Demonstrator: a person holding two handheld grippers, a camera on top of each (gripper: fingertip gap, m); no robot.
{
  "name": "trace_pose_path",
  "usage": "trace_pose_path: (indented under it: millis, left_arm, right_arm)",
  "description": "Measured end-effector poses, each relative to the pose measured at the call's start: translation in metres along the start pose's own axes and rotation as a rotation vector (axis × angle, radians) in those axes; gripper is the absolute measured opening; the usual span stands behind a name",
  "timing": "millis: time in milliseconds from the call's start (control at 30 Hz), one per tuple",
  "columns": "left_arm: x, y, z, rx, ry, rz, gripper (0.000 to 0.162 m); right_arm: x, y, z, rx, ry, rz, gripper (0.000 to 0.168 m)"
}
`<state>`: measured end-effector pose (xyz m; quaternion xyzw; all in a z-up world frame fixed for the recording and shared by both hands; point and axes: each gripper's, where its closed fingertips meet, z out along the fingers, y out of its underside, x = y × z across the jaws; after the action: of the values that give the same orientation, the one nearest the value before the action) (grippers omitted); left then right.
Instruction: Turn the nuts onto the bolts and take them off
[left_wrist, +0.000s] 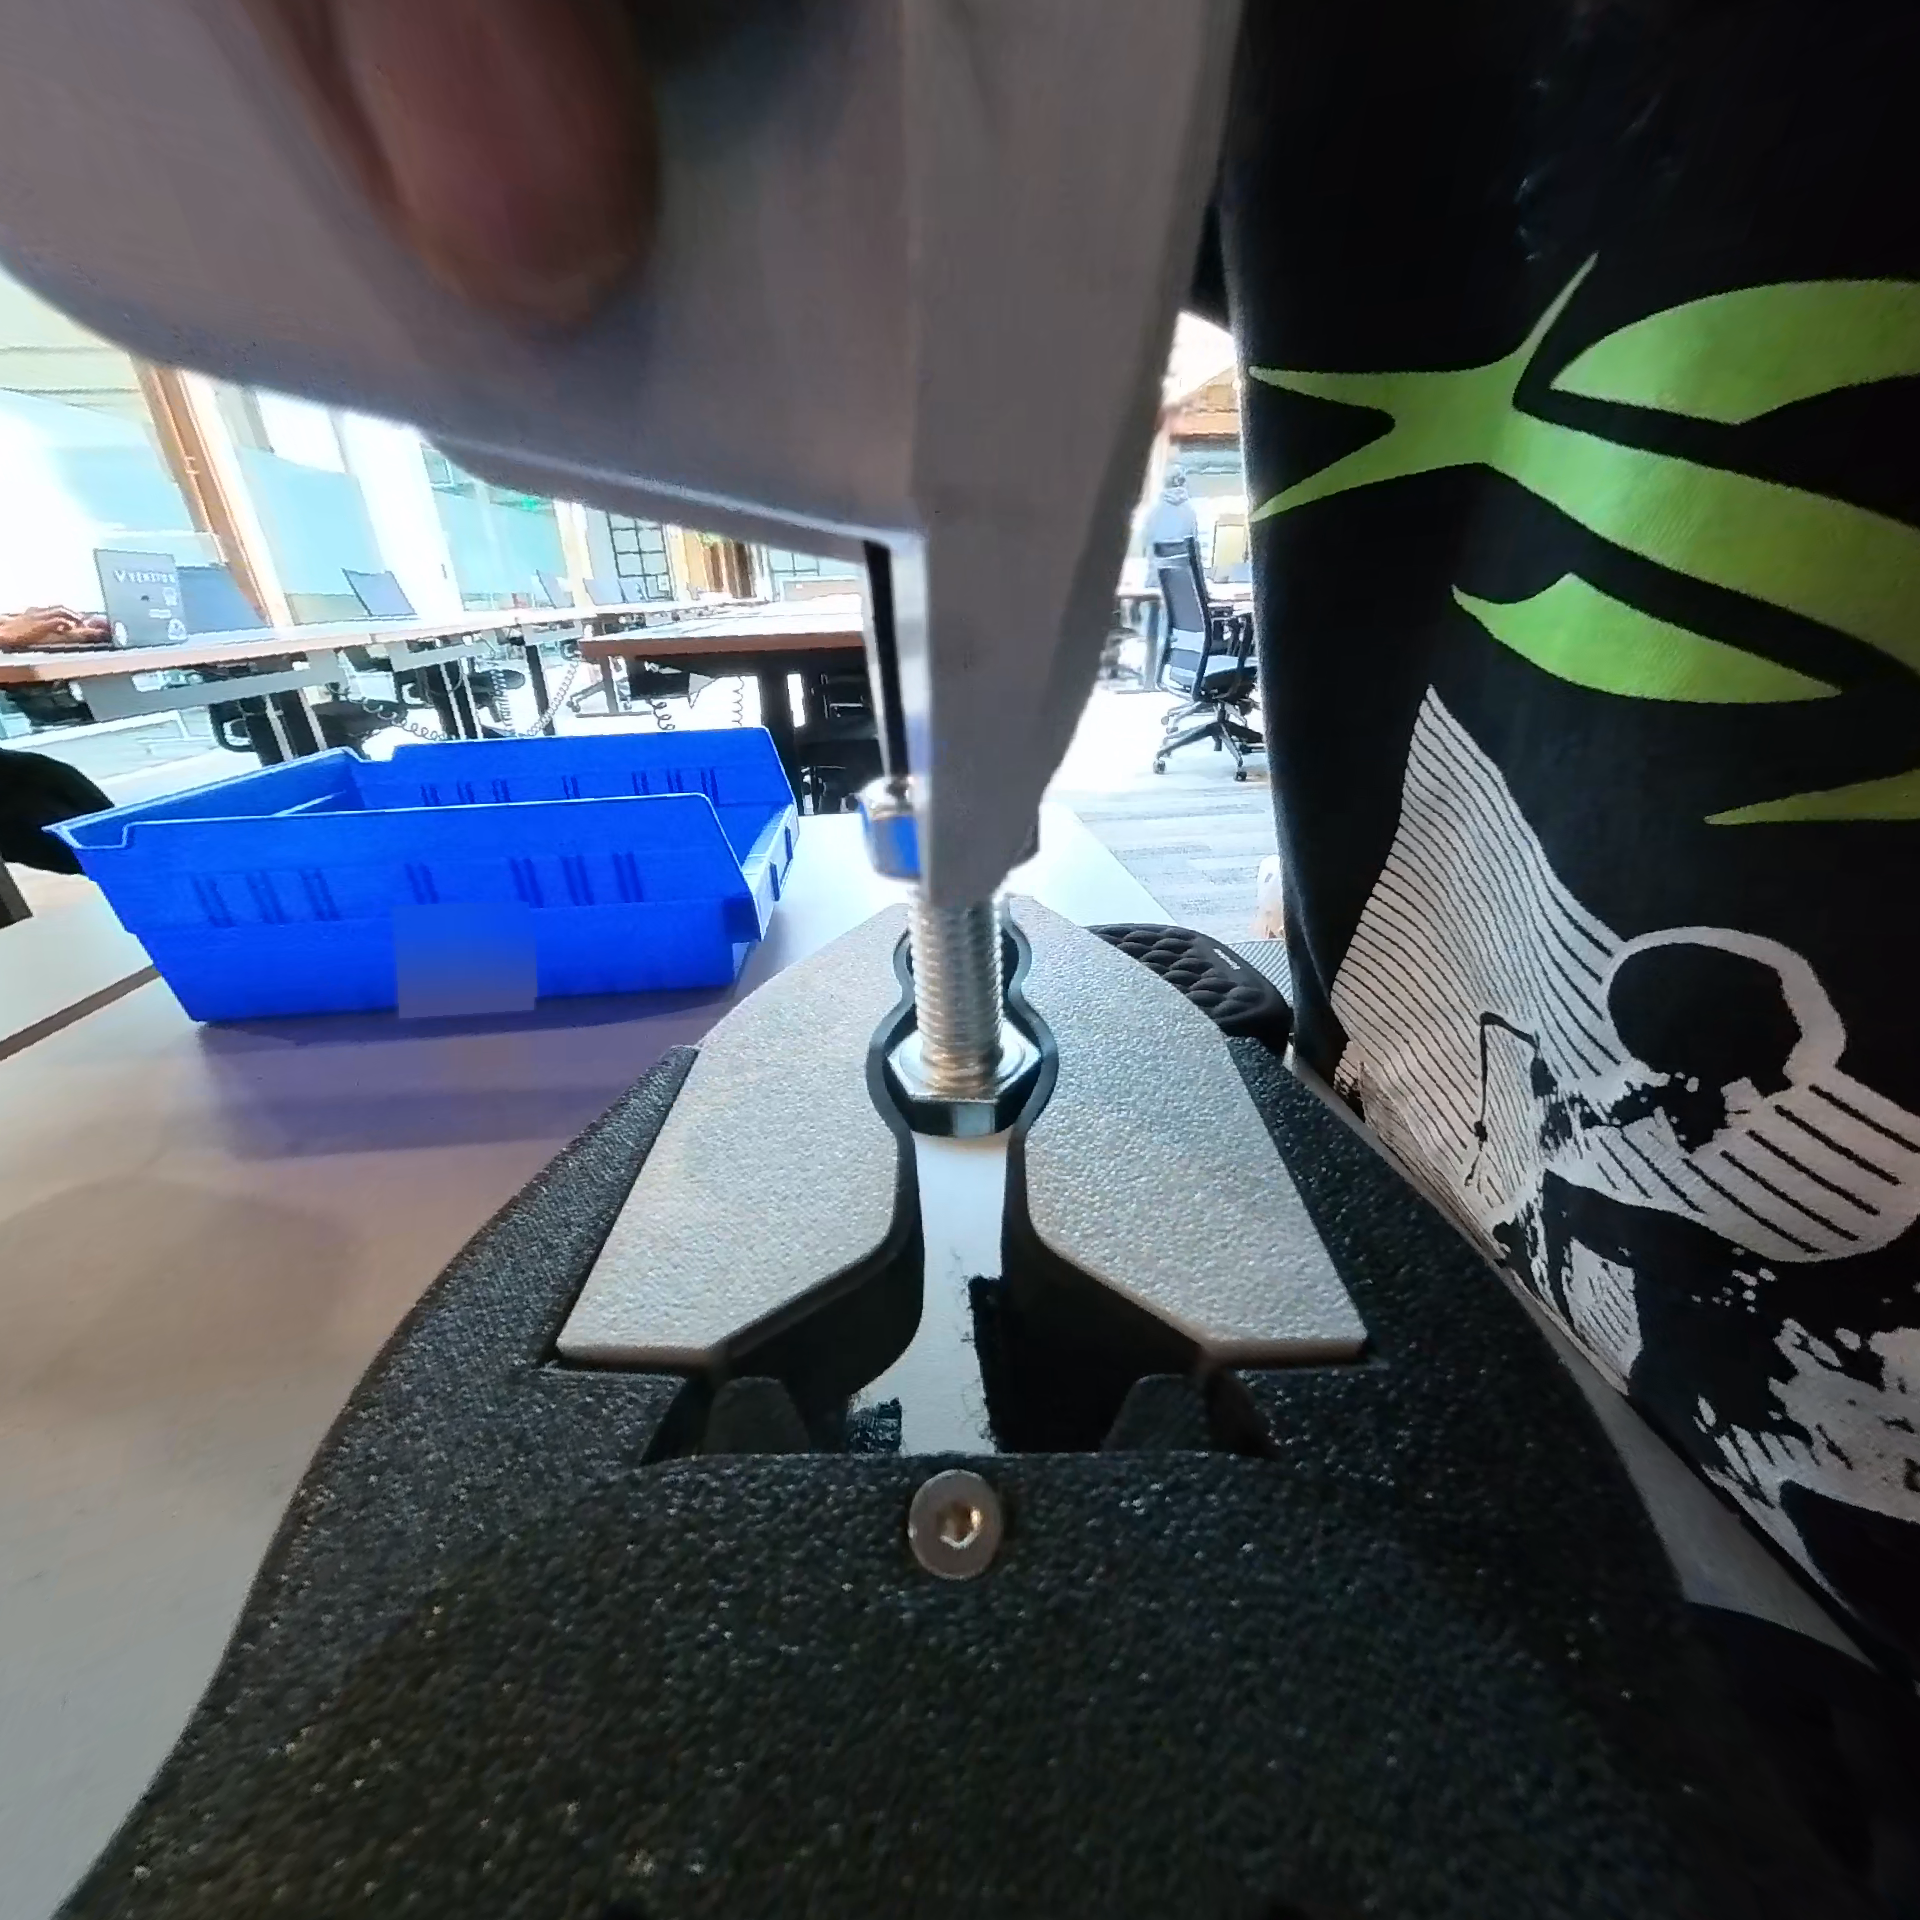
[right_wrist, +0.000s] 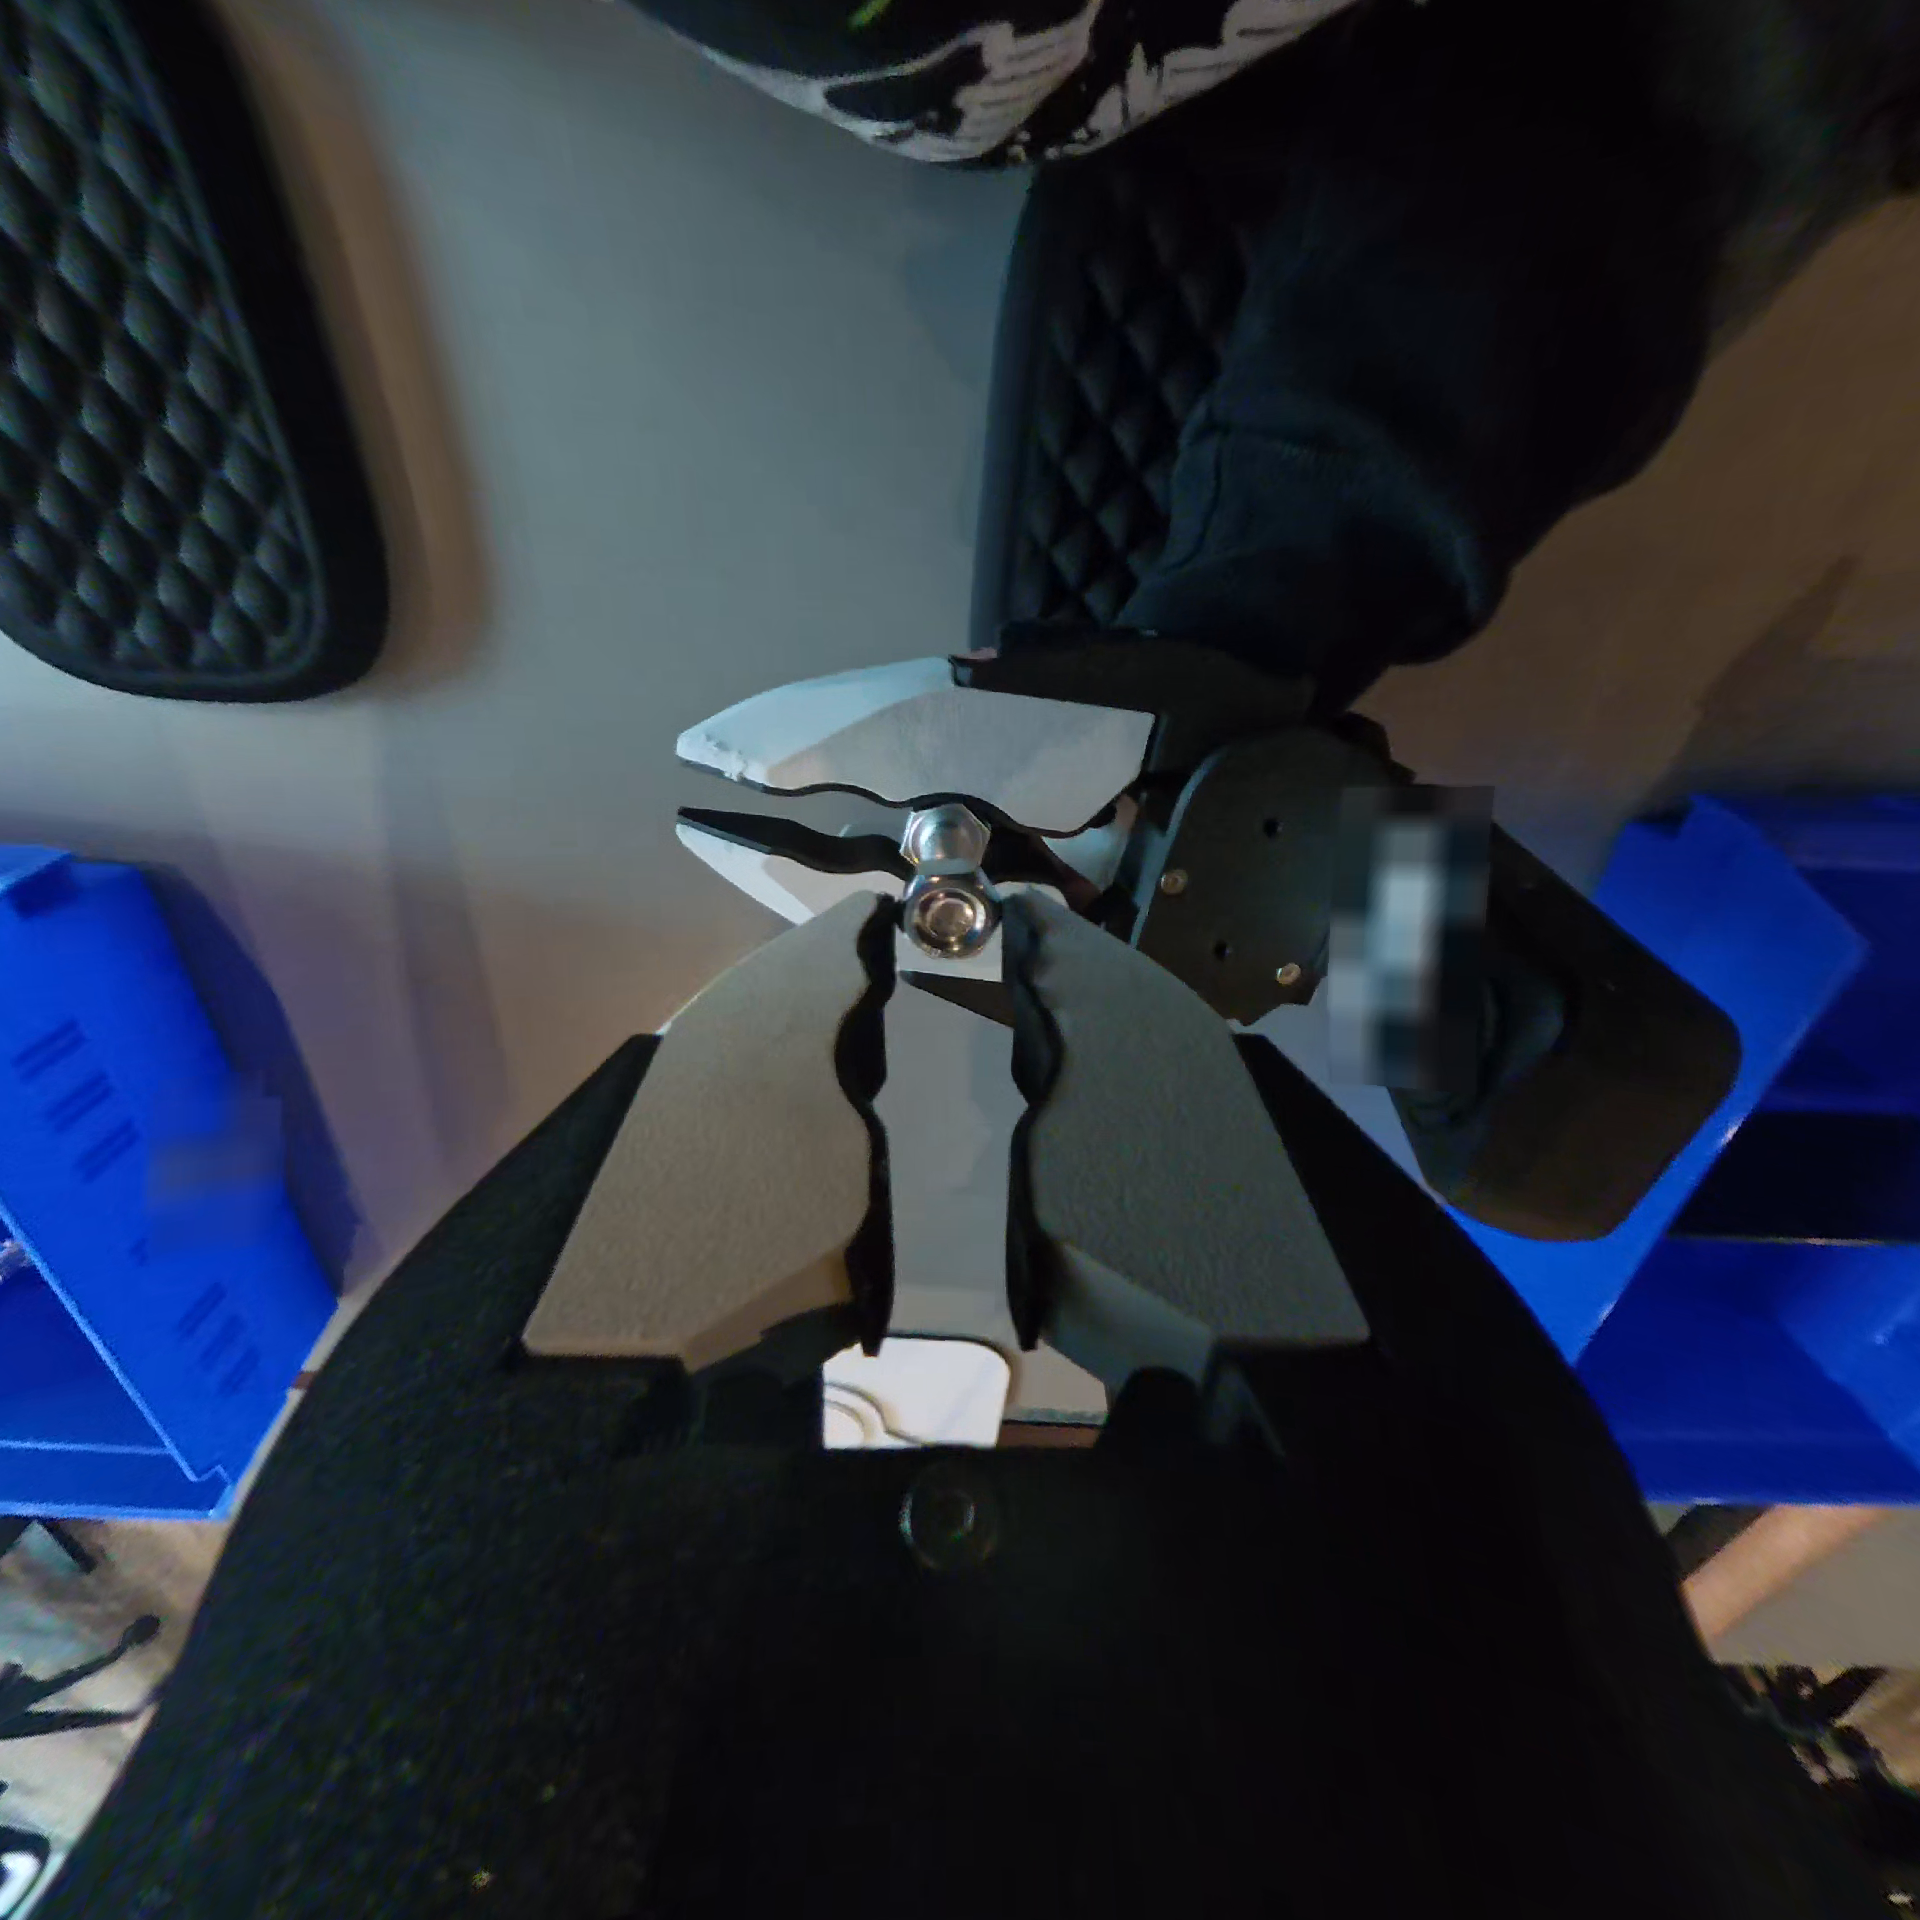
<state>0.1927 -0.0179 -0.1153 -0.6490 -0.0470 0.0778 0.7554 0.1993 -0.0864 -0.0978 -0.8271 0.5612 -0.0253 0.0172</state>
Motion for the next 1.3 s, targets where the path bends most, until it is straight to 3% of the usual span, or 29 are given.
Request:
trace_pose_path:
  millis: [167,300,400,500,667,733,833,900,967,1133,1300]
  left_arm:
    - [-0.002,-0.002,-0.002,0.014,-0.014,-0.005,0.011]
    - [-0.003,-0.002,-0.002,0.014,-0.022,-0.007,0.011]
    - [-0.003,0.0,-0.001,0.002,-0.019,-0.002,0.011]
    - [-0.002,0.001,0.0,-0.003,-0.017,-0.003,0.011]
    - [-0.002,0.001,0.0,-0.003,-0.016,0.001,0.011]
    - [-0.002,0.0,0.0,0.004,-0.015,-0.002,0.011]
    - [-0.001,0.0,0.0,-0.001,-0.007,0.0,0.011]
    - [0.0,0.0,0.0,-0.001,-0.005,0.0,0.011]
    - [0.0,0.0,0.0,0.0,-0.004,-0.001,0.011]
    - [-0.001,0.0,0.0,0.003,-0.003,-0.002,0.011]
    - [0.0,0.0,0.0,0.005,-0.002,-0.002,0.011]
  right_arm:
    - [0.002,0.006,-0.002,-0.003,0.022,0.264,0.019]
    - [-0.001,0.009,-0.002,-0.022,0.028,0.762,0.019]
    - [-0.005,0.008,-0.002,-0.021,0.036,1.243,0.019]
    - [-0.006,0.009,-0.002,0.0,0.086,1.332,0.019]
    - [-0.008,0.006,-0.003,-0.012,0.083,1.276,0.019]
    - [-0.003,0.004,-0.006,0.025,0.087,1.15,0.042]
    - [0.003,0.001,-0.016,0.027,0.107,0.724,0.05]
    - [0.001,-0.004,-0.02,0.018,0.107,0.383,0.051]
    - [-0.004,-0.006,-0.019,-0.001,0.071,0.164,0.048]
    - [-0.008,0.002,0.0,-0.059,0.003,0.043,0.051]
    - [-0.006,-0.001,0.001,-0.037,-0.001,-0.011,0.027]
